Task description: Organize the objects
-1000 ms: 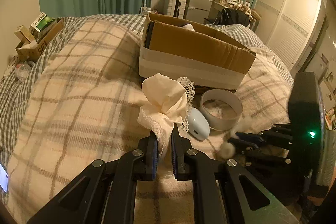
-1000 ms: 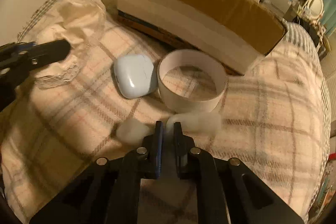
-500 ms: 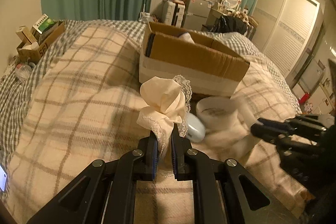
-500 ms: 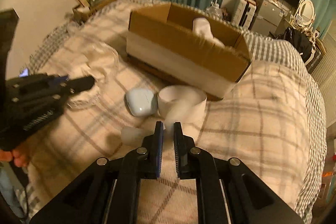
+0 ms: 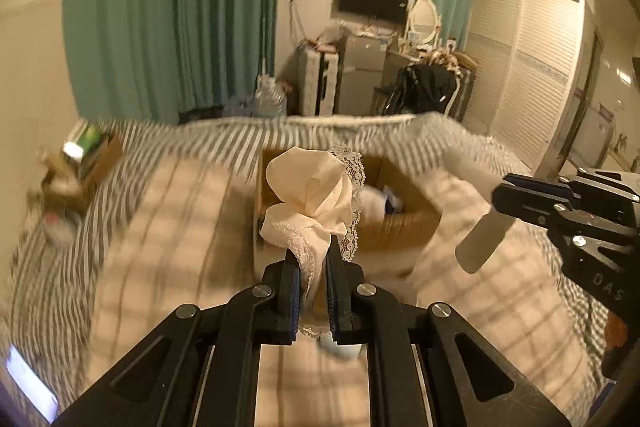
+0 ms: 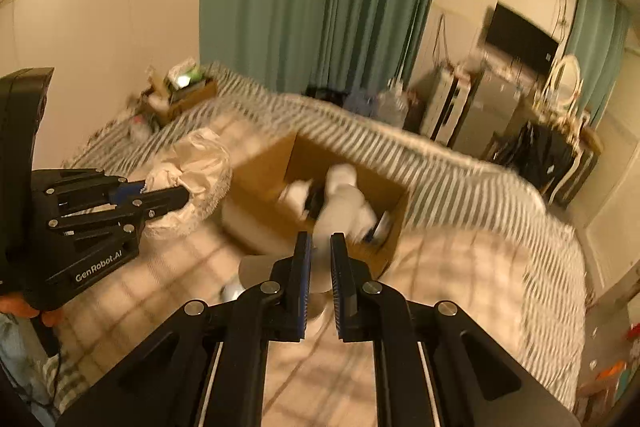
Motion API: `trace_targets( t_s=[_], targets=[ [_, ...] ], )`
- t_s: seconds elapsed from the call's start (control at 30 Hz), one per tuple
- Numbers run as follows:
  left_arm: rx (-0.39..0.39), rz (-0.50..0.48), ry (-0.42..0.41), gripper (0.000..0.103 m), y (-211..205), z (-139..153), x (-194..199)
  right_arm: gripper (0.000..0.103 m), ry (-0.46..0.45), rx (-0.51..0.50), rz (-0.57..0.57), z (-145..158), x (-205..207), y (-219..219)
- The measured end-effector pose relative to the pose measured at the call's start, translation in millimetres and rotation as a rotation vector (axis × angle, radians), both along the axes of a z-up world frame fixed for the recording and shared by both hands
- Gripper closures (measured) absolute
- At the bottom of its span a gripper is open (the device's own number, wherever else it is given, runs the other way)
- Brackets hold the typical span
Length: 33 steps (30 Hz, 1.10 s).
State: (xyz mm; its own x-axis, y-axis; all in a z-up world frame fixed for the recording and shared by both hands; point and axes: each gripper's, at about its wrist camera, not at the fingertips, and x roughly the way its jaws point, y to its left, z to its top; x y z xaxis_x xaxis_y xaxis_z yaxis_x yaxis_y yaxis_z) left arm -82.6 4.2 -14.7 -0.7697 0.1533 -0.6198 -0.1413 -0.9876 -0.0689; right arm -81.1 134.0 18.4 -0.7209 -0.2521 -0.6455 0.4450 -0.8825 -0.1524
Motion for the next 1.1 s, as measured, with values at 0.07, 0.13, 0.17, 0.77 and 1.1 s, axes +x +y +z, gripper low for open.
trace_targets(
  t_s=[0.07,0.13,0.17,0.77,1.1],
  targets=[
    [0.005,-0.024,0.009,0.092,5.1,14.2,-19.1,0.094,0.031,-0.007,0.01,16.4,-16.9,-0.3],
    [0.012,-0.053,0.006,0.092,10.4,25.5,-43.1,0.094,0.042,-0.01,0.025,27.3,-36.5,-0.5],
    [0.013,-0.064,-0.001,0.092,13.0,29.1,-55.9,0.094,0.042,-0.015,0.03,30.5,-44.7,0.0],
    [-0.044,-0.051,-0.221,0.092,24.1,-75.6,-197.4,0.093,-0.23,-0.06,0.039,-86.7,-224.4,9.3],
    [-0.087,0.006,-0.135,0.028,23.5,-33.7,-163.9,0.055,-0.125,-0.141,-0.021,-41.8,-197.0,33.6]
  ],
)
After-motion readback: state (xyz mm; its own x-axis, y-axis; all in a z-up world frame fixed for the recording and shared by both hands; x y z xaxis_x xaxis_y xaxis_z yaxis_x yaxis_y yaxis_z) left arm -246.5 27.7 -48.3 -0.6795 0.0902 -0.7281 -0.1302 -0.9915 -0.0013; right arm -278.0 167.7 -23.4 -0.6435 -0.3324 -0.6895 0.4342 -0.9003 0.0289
